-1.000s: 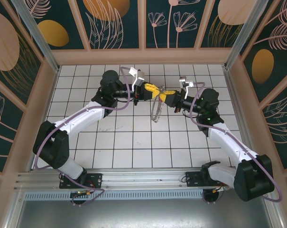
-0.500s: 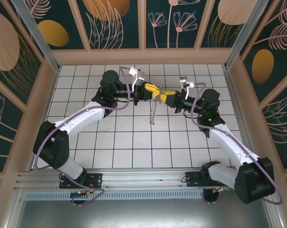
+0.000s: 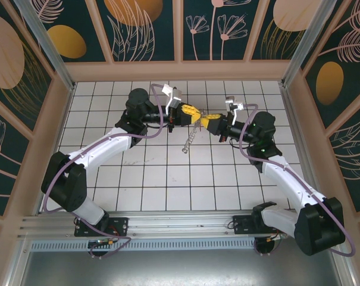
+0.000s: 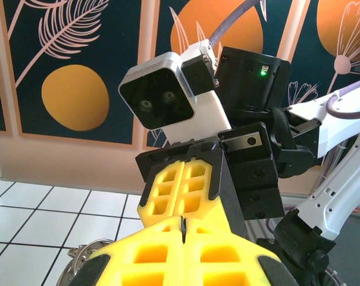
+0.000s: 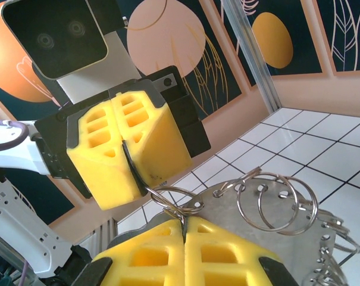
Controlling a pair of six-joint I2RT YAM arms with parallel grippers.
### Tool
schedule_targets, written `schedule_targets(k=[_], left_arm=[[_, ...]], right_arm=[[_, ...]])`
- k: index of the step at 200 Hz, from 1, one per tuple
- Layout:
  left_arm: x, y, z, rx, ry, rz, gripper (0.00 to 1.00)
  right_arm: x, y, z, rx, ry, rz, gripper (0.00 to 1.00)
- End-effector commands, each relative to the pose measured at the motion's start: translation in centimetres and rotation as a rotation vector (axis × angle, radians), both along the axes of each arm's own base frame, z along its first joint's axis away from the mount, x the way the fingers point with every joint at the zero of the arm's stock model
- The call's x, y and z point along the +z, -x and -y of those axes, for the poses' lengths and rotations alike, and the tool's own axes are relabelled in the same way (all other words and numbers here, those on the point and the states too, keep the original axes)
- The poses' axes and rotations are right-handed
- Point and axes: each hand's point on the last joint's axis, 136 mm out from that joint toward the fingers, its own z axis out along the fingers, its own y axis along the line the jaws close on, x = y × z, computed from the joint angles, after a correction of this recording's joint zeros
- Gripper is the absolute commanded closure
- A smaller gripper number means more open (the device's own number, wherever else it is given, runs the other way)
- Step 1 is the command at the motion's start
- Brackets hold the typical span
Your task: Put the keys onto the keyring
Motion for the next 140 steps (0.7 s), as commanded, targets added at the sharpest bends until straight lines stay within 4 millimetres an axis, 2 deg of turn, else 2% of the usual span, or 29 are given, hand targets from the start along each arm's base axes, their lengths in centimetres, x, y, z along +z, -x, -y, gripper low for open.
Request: schedule_targets(k=[1, 14, 88, 140], left_arm=[[0.7, 0.3, 0.4, 0.003, 0.023, 0.014, 1.0], [0.8, 0.1, 0.5, 0.017, 0.022, 0.013, 1.0], [1.9, -0.5, -0.3, 0.115, 0.023, 0.054, 0.72], [1.5, -0.9, -1.1, 0.187, -0.016, 0.065, 0.64]], right_arm=[[3.3, 1.1, -0.3, 0.015, -0.018, 0.131, 1.0], [3.1, 0.9, -0.1, -0.009, -0.009, 0.128, 1.0], [1.9, 0.2, 0.7, -0.063, 0.048, 0.086, 1.0], [0.9, -0.2, 1.3, -0.092, 0.081, 0.055, 1.0]])
